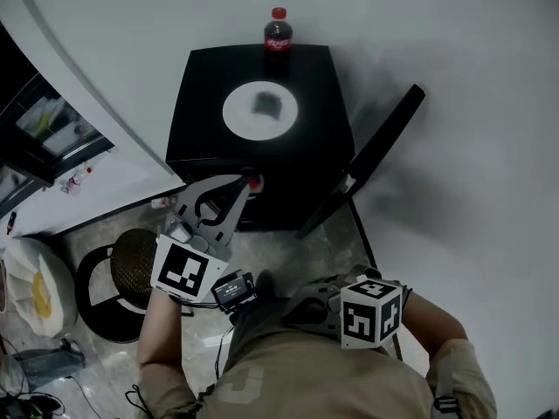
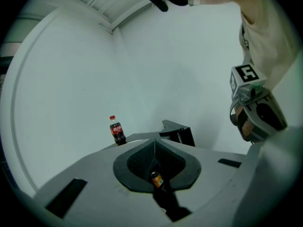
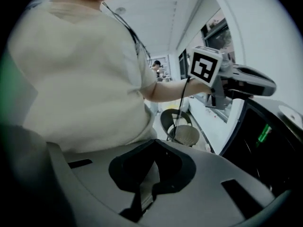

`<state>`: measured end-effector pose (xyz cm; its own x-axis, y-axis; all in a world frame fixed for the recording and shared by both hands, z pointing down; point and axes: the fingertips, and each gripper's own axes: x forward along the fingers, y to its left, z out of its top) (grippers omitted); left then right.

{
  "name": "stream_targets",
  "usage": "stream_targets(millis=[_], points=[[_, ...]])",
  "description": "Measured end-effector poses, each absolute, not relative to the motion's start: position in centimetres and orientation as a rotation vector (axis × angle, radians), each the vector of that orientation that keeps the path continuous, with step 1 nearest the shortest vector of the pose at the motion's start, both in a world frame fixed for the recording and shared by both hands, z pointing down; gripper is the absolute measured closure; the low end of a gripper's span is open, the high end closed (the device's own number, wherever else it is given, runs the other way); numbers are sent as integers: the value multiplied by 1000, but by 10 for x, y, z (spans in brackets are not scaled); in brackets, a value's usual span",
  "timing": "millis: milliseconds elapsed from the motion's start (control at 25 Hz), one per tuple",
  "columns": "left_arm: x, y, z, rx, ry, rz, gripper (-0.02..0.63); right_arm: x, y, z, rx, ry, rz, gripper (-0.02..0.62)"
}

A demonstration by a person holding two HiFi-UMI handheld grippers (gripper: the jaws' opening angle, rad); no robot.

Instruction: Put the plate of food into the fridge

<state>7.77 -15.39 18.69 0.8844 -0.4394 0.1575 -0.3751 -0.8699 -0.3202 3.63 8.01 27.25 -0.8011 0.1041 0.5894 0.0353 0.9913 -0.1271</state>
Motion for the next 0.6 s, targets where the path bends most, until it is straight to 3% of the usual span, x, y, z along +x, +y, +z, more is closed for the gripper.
stream_targets(millis=[120,360,600], points=[[77,-150,187,-2782,589,-321,594,30,88,274,-247,-2446,108,574],[69,-150,186,-2809,582,-295,594,21,89,278,-351,-2374,345,575],[59,-157,196,-2785,596,-343,594,11,67,278,-188,-2567,641,575]])
